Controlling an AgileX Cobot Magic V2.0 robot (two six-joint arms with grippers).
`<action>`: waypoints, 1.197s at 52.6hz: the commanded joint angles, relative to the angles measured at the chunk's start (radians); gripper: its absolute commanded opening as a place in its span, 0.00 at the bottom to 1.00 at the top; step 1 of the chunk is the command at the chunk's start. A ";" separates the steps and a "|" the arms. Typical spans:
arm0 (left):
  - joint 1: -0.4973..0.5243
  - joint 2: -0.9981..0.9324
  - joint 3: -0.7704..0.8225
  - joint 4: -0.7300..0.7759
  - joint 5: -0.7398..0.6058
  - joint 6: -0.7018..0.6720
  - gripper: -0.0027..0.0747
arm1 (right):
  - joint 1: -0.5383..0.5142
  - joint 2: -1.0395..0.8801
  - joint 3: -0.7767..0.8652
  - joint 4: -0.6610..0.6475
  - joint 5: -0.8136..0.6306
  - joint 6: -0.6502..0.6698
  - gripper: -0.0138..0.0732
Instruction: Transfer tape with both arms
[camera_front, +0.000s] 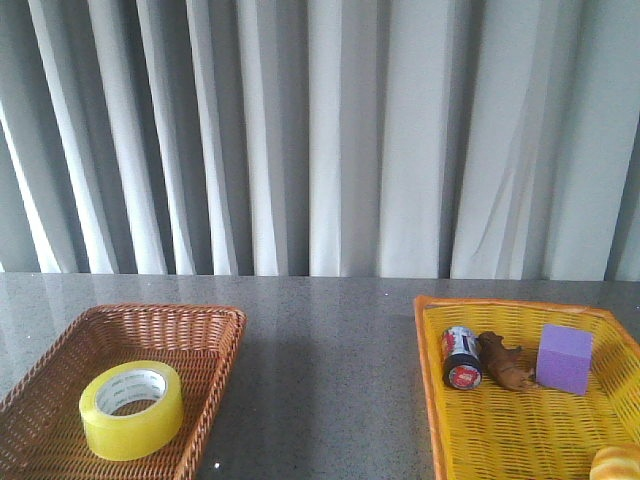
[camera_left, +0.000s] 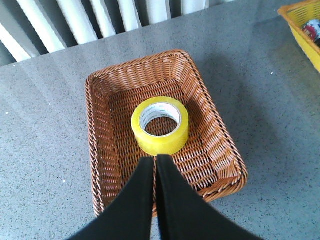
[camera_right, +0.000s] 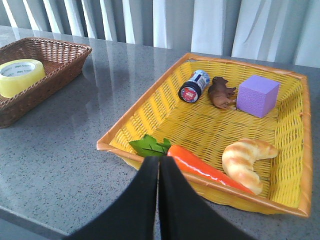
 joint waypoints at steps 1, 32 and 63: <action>-0.001 -0.163 0.132 -0.021 -0.176 -0.053 0.03 | -0.004 0.022 -0.022 -0.004 -0.074 -0.004 0.15; -0.002 -0.482 0.485 -0.241 -0.230 -0.142 0.03 | -0.004 0.022 -0.022 -0.004 -0.074 -0.004 0.15; -0.004 -0.658 1.007 -0.135 -0.872 -0.055 0.03 | -0.004 0.022 -0.022 -0.004 -0.074 -0.005 0.15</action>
